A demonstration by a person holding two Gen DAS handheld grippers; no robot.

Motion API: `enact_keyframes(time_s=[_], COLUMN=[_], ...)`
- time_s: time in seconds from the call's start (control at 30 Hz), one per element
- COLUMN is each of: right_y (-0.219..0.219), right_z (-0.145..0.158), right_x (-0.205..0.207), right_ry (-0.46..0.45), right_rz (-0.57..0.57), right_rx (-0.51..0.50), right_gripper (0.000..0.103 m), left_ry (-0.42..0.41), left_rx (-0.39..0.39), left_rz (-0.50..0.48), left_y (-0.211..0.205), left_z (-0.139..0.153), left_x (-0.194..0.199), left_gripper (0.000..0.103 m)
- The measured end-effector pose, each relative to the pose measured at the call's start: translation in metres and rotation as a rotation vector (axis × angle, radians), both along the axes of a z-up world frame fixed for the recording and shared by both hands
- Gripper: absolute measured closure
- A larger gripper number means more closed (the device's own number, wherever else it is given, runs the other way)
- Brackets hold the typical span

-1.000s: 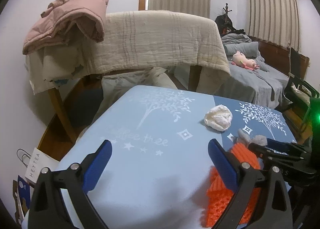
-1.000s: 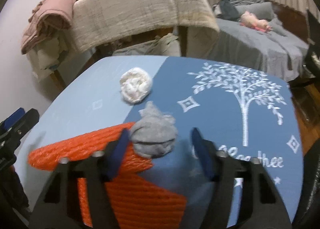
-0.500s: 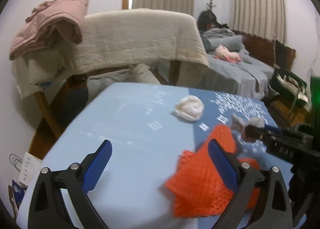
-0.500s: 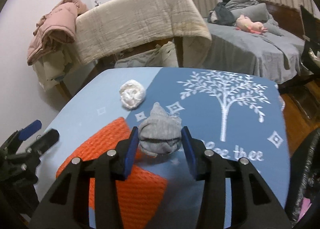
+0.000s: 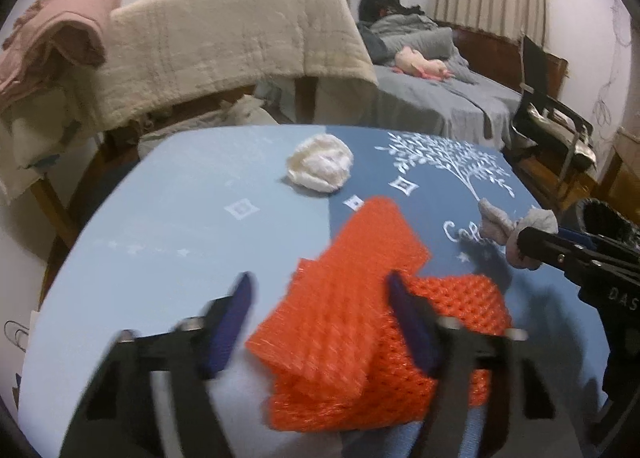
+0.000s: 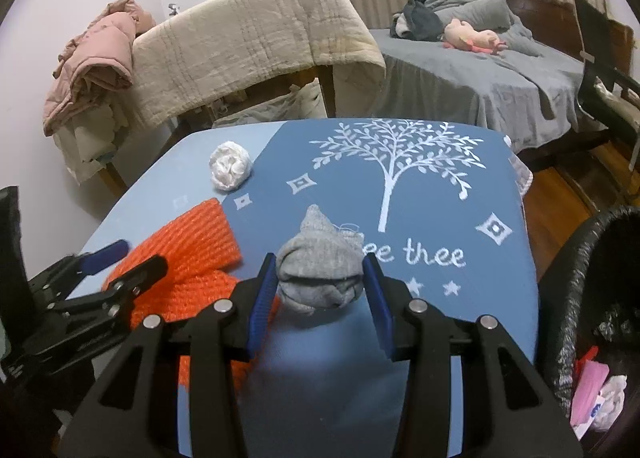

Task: Collect trash
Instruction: 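Grasp the orange mesh net with the left tool while the right tool holds the gray sock, then carry the gray sock and orange mesh over the black bin with both tools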

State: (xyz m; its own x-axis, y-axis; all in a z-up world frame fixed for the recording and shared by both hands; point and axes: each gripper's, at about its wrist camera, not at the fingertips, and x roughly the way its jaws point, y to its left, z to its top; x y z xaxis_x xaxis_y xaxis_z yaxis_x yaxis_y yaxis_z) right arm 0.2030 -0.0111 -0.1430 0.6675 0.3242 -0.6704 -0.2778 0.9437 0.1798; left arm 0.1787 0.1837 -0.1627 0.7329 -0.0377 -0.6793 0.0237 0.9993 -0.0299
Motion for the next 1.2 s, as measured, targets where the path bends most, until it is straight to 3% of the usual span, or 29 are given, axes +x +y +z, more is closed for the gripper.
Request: enact_keyframes(time_s=[0.07, 0.17, 0.6, 1.2], right_y=[0.000, -0.001, -0.006, -0.045], right_z=[0.001, 0.004, 0.037, 0.091], right_x=[-0.003, -0.007, -0.030, -0.085], right_ry=[0.000, -0.012, -0.079, -0.179], right_rz=[0.001, 0.006, 0.012, -0.032], right_rx=[-0.001, -0.003, 0.016, 0.036], right_gripper=[0.061, 0.061, 0.061, 0.061], left_ry=[0.002, -0.021, -0.148, -0.204], left_rx=[-0.010, -0.027, -0.024, -0.020], left_rz=[-0.008, -0.009, 0.049, -0.001], left_y=[0.000, 0.002, 0.004, -0.042], left_z=[0.000, 0.007, 0.061, 0.111], left_x=[0.001, -0.001, -0.021, -0.067], left_gripper=[0.075, 0.088, 0.090, 0.090])
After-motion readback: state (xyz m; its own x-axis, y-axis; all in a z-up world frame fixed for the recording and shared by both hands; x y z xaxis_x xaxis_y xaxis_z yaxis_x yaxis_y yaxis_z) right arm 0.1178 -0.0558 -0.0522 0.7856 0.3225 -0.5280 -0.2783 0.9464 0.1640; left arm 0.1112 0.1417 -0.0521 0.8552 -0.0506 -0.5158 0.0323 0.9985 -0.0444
